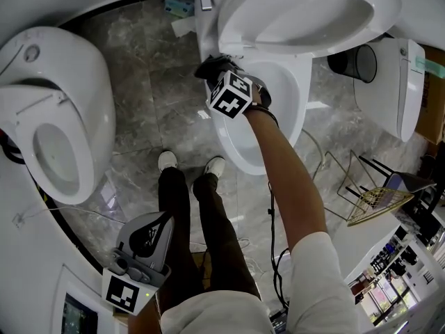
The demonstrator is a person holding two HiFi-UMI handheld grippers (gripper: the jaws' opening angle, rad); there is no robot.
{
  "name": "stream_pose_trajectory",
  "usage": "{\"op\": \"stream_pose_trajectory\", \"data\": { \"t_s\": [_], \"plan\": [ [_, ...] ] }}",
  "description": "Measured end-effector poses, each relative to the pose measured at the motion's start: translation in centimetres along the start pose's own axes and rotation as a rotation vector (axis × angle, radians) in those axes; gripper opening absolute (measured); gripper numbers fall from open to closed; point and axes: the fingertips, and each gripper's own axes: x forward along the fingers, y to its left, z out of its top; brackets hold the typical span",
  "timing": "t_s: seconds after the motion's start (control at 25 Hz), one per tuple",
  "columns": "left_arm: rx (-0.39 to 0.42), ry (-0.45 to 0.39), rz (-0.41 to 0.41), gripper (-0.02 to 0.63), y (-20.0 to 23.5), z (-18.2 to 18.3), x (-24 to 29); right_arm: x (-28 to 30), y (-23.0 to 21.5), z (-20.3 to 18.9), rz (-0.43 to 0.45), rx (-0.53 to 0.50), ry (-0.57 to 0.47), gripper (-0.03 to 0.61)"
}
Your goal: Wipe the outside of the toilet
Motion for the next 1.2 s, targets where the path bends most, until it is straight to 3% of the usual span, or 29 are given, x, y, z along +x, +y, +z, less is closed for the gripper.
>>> {"op": "stream_pose_trajectory", "data": {
  "t_s": [0.4, 1.2],
  "plan": [
    [0.005, 0.002, -0.012, -0.002, -0.7, -0.3, 0.8, -0.3, 3.8, -1.1, 0.051, -0.262, 0.019, 0.057],
    [0.027, 0.013, -0.04, -0.002, -3.3, -1.1, 1.5, -1.5, 11.7, -4.4, 0.14, -0.376, -0.006, 0.057]
  ]
}}
